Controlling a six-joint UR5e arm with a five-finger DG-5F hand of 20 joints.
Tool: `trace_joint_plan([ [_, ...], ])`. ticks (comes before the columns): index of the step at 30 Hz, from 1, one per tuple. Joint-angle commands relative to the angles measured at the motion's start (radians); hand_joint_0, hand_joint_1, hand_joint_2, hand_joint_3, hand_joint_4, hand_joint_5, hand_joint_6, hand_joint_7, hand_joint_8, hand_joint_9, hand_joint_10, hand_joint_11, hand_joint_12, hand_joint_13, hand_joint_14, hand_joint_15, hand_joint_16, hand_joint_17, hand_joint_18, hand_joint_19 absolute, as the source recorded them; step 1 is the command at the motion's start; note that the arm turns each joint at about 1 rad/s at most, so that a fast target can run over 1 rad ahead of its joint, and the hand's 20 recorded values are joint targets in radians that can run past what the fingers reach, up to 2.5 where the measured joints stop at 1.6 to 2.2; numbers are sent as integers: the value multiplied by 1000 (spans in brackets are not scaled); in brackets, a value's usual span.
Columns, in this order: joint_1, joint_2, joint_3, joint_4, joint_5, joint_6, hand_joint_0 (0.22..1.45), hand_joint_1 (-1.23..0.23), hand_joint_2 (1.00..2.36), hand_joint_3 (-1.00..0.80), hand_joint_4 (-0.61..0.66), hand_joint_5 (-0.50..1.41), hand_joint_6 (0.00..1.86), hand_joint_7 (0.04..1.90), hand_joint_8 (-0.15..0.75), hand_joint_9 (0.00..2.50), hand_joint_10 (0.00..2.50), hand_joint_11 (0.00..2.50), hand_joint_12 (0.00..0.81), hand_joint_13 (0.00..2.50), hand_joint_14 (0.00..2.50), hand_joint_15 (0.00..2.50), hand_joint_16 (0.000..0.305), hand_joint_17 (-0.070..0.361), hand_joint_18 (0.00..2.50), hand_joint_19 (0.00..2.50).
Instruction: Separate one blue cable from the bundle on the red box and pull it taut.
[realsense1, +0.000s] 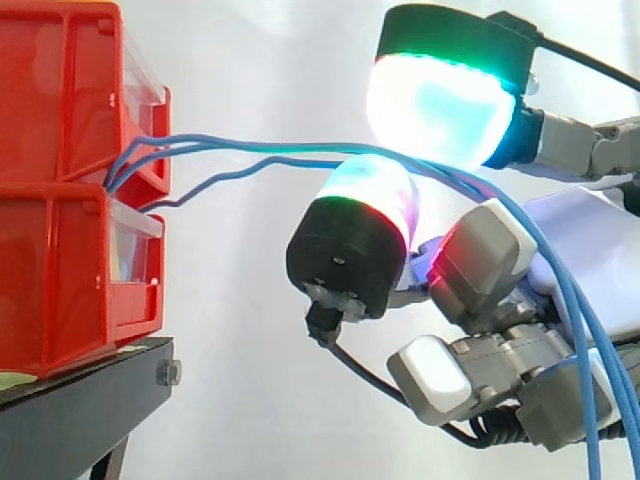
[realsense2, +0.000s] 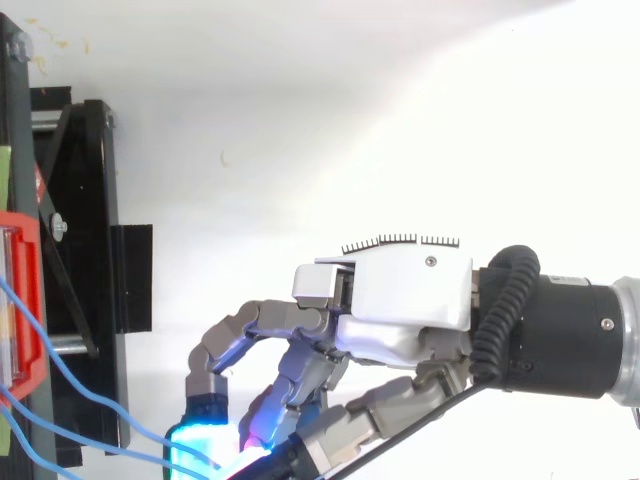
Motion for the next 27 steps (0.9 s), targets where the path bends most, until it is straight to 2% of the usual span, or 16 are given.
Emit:
trace_joint_plan([
  [1,-4,0,0,0,0,0,740,-893,1003,-464,23,-214,886,925,319,955,14,792,338,927,13,507,39,88,1083,616],
  [6,-10,-1,-2,-2,-10,-2,779,-922,1000,-500,15,-218,889,926,309,912,14,785,335,919,14,505,38,86,1082,599],
  [9,-16,-1,-2,-3,-30,-3,731,-939,1000,-500,20,-219,890,923,306,910,14,795,332,920,16,514,38,86,1081,605],
  [12,-19,-1,-2,-7,-33,-3,624,-944,1000,-500,34,-218,891,918,308,910,13,798,333,920,16,523,38,86,1070,607],
  [15,-22,-1,0,-7,-36,-3,526,-887,1000,-500,76,-212,892,903,333,956,13,804,351,942,15,522,42,94,1100,603],
  [16,-24,-1,0,-7,-40,-5,493,-829,1000,-500,88,-205,891,898,347,979,12,806,362,957,13,521,44,98,1124,597],
  [18,-25,0,-2,-7,-43,-5,473,-785,1000,-500,99,-201,888,898,360,1004,12,805,373,965,12,523,45,102,1137,598],
  [20,-27,0,0,-7,-45,-6,448,-656,1000,-500,120,-187,876,916,379,1048,11,797,384,981,11,518,48,108,1159,598],
  [23,-28,0,0,-7,-45,-11,450,-531,1000,-500,112,-175,863,941,391,1112,12,802,390,991,11,522,50,112,1191,610],
  [27,-33,0,0,-7,-50,-18,533,-513,1000,-500,70,-175,854,987,362,1115,16,806,358,964,13,533,44,98,1133,670],
])
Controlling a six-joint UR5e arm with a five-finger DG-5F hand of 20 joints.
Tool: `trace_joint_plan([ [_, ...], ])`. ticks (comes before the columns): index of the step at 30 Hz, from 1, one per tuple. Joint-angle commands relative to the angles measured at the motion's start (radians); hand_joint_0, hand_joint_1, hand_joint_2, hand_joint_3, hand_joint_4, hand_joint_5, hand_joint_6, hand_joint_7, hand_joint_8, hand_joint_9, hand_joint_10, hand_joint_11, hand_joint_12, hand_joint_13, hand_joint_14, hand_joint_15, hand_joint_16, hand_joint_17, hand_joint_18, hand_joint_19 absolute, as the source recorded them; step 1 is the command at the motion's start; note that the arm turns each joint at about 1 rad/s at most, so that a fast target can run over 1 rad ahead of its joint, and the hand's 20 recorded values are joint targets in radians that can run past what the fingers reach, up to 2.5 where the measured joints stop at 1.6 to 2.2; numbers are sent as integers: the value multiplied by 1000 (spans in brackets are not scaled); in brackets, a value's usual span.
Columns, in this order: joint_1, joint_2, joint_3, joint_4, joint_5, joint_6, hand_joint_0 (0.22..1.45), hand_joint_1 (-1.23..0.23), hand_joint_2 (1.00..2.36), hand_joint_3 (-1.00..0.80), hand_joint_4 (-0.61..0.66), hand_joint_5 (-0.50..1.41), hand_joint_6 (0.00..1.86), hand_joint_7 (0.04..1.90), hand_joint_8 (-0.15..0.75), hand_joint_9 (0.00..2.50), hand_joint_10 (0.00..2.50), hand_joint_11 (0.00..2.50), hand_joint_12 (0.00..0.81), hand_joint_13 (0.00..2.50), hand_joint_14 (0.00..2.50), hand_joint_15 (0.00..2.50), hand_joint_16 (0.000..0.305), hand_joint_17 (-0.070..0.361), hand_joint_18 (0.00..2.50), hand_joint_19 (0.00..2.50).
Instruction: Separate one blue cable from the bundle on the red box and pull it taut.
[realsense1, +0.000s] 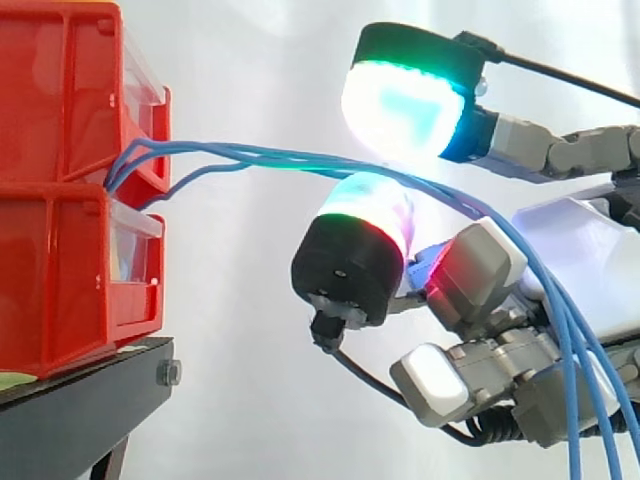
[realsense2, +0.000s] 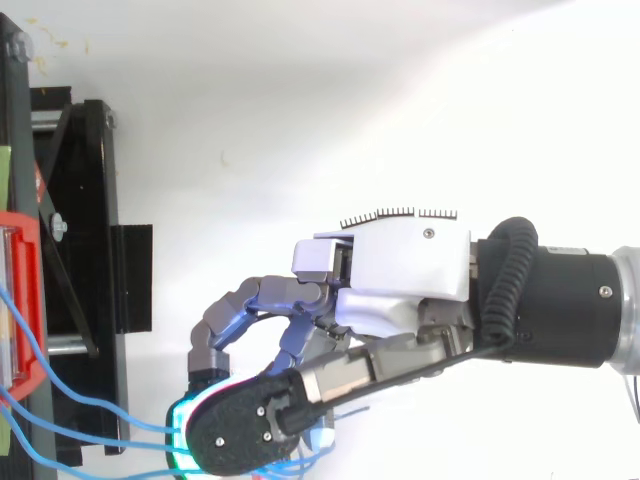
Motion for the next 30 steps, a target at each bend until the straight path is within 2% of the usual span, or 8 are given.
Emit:
trace_joint_plan([
  [1,-5,2,0,0,-6,-7,568,-554,1000,-500,62,-175,851,1007,358,1113,15,806,353,957,15,538,42,94,1117,685],
  [5,-10,15,0,-11,-9,-19,587,-617,1002,-473,86,-180,852,1012,352,1115,16,833,355,959,13,540,42,94,1114,689],
  [8,-16,25,0,-35,-7,-54,532,-628,1000,-500,104,-180,856,987,365,1113,12,835,367,968,14,540,44,100,1137,673],
  [10,-30,34,0,-84,-9,-148,493,-603,1000,-500,122,-181,858,973,372,1100,11,821,381,976,14,531,47,105,1160,653],
  [15,-42,37,0,-95,-9,-186,436,-545,1000,-500,148,-181,861,935,393,1110,12,802,409,985,12,524,52,117,1202,617],
  [17,-42,37,0,-95,-9,-188,431,-644,1000,-500,142,-185,863,932,394,1104,11,820,412,987,11,521,52,117,1199,608],
  [23,-43,37,-1,-92,-9,-198,619,-850,1000,-500,38,-202,874,953,330,1059,15,928,347,967,14,549,40,90,1114,659],
  [30,-45,37,0,-92,-9,-194,676,-853,1012,-340,-92,-204,879,984,311,1131,13,1088,334,1053,18,619,38,87,1123,652],
])
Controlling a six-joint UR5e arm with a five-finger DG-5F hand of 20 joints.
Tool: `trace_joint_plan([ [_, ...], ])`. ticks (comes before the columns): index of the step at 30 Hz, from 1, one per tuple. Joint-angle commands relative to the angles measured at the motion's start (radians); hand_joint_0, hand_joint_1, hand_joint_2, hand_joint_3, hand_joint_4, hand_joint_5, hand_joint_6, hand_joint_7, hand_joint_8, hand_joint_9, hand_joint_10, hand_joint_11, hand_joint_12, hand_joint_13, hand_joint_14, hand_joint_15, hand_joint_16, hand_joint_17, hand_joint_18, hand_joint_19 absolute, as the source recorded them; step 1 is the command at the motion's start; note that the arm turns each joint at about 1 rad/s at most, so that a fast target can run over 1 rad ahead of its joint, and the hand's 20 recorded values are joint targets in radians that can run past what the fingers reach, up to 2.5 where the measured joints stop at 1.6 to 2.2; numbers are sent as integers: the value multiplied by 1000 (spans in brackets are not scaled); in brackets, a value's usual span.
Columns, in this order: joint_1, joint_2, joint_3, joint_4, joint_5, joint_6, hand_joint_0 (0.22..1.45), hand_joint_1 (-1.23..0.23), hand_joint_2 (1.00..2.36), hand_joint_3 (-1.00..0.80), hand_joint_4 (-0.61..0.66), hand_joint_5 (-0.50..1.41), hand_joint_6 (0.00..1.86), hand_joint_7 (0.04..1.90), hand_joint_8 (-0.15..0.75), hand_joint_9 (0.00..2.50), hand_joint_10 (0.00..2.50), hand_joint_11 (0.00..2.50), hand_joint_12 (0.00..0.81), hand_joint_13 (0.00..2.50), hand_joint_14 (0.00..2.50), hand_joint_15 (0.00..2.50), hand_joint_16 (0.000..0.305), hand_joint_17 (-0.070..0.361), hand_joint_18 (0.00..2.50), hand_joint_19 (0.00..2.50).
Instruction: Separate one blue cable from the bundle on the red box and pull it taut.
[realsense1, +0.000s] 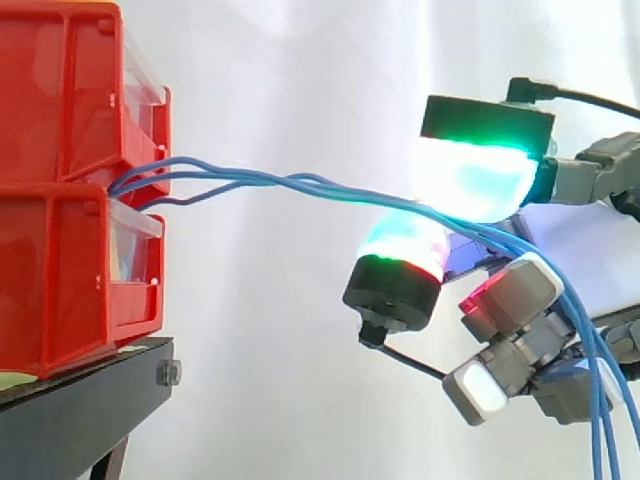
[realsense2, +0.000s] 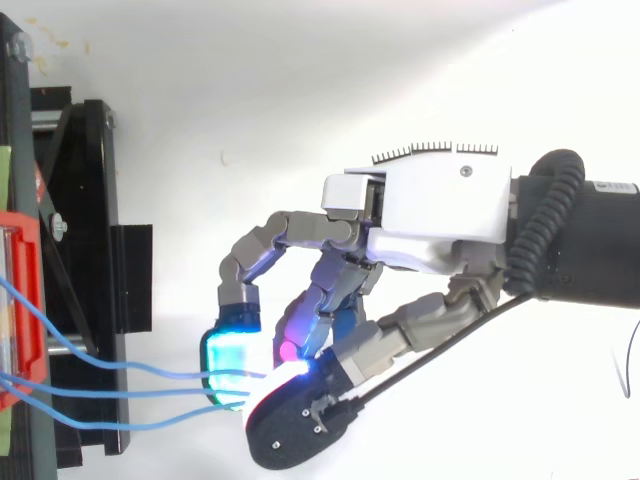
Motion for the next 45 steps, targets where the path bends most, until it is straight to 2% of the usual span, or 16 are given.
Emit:
trace_joint_plan([
  [1,0,0,0,0,-2,1,667,-843,1013,-313,-95,-203,882,980,318,1141,14,1081,336,1055,18,618,39,87,1120,663],
  [3,0,0,0,2,0,2,662,-835,1014,-292,-91,-203,883,1000,318,1143,13,1091,342,1058,17,625,39,87,1121,665],
  [8,0,0,0,3,0,2,775,-869,1008,-402,-70,-215,887,915,309,1051,13,1059,338,1013,16,611,39,88,1094,629],
  [12,0,0,0,3,-2,7,820,-901,1000,-500,-15,-219,886,915,301,1005,12,1045,338,990,17,610,39,87,1056,622],
  [15,0,2,0,2,-14,7,772,-936,1000,-500,-10,-221,885,920,301,984,13,1046,338,994,18,596,38,86,1070,587],
  [21,0,2,0,3,-18,7,572,-958,1000,-500,87,-223,894,909,327,982,12,1058,349,1007,18,608,40,91,1088,600],
  [24,0,0,0,3,-18,7,473,-878,1000,-500,148,-219,901,869,363,1016,9,1046,382,1042,16,608,47,105,1156,583],
  [27,0,2,0,5,-18,7,431,-754,1000,-500,175,-212,902,860,396,1069,9,1052,404,1064,13,602,51,116,1219,576],
  [29,0,2,0,5,-18,9,481,-674,1000,-500,149,-209,895,891,377,1074,10,1048,393,1058,13,617,48,109,1188,616],
  [33,0,2,2,8,-18,9,570,-719,1000,-500,109,-208,888,925,352,1066,13,1058,372,1040,16,617,44,98,1148,660],
  [35,0,2,0,8,-18,9,619,-752,1005,-443,93,-206,887,930,344,1076,13,1059,366,1040,15,620,42,95,1146,666],
  [40,0,2,0,8,-18,9,646,-789,1011,-357,65,-207,888,931,338,1077,13,1068,363,1046,17,615,42,95,1147,655],
  [45,0,2,2,8,-20,9,697,-830,1008,-390,30,-210,887,901,329,1057,13,1063,357,1043,17,615,41,92,1143,645],
])
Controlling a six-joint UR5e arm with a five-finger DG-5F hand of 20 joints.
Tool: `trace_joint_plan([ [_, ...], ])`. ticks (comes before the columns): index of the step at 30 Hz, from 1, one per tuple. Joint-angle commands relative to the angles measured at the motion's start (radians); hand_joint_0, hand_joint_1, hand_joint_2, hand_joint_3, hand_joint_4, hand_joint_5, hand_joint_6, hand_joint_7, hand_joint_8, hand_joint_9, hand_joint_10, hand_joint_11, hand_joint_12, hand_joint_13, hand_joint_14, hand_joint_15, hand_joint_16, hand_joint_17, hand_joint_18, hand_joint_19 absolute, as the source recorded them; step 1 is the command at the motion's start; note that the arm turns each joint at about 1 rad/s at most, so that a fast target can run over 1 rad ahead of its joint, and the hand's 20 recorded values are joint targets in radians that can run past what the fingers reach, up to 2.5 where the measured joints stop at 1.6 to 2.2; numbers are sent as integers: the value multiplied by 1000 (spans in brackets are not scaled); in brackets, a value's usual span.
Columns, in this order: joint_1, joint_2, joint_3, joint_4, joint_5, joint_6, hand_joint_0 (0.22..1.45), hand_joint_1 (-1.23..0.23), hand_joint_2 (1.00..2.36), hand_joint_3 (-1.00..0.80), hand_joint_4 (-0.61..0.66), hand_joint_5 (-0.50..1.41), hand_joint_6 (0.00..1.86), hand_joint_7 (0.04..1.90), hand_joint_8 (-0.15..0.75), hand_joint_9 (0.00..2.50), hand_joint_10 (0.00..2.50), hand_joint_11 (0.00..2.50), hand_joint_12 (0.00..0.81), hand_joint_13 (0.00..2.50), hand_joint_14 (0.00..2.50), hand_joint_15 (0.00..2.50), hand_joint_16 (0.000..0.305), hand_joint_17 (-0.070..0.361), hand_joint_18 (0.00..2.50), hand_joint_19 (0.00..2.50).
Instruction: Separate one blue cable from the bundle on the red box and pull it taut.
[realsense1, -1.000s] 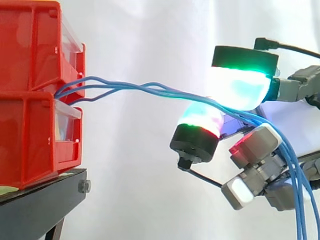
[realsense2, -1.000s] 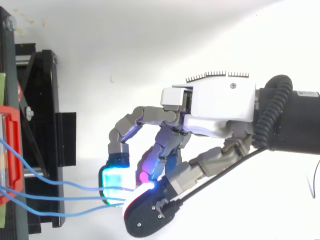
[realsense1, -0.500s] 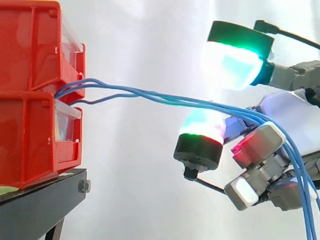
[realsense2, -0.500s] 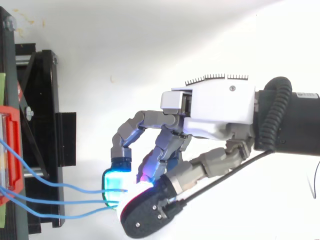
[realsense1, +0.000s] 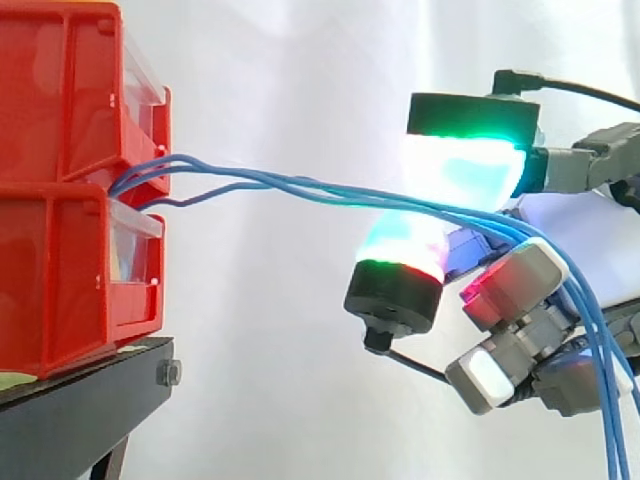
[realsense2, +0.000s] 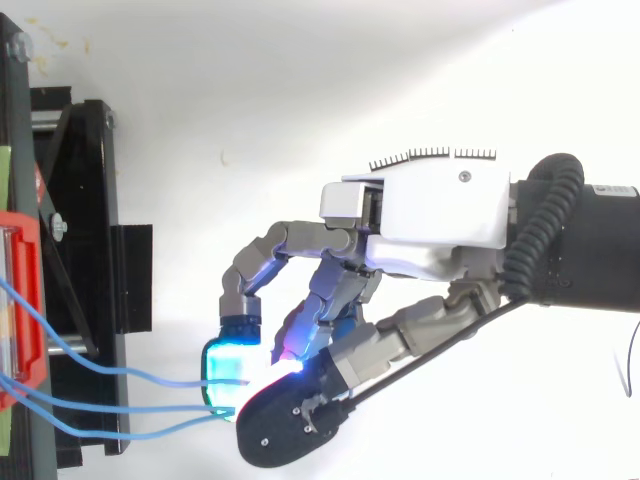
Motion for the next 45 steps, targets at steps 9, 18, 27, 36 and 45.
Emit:
trace_joint_plan([
  [9,-3,0,0,-2,-6,5,766,-870,1000,-500,-12,-206,871,870,315,1033,13,1045,342,1031,16,609,39,87,1116,620],
  [18,-5,15,0,-5,-11,5,724,-923,1000,-500,14,-202,881,925,315,1035,13,1067,336,1027,18,615,39,87,1111,613],
  [27,-5,20,2,-2,-11,5,558,-933,1000,-500,63,-201,888,909,343,1058,13,1075,353,1032,18,627,41,93,1125,632],
  [36,-5,20,0,-3,-11,5,470,-769,1000,-500,84,-179,879,934,378,1126,11,1073,384,1071,16,616,48,107,1189,627],
  [45,-5,20,0,-3,-11,5,602,-747,1004,-454,31,-169,865,1021,346,1159,15,1062,357,1066,18,631,41,93,1143,667],
])
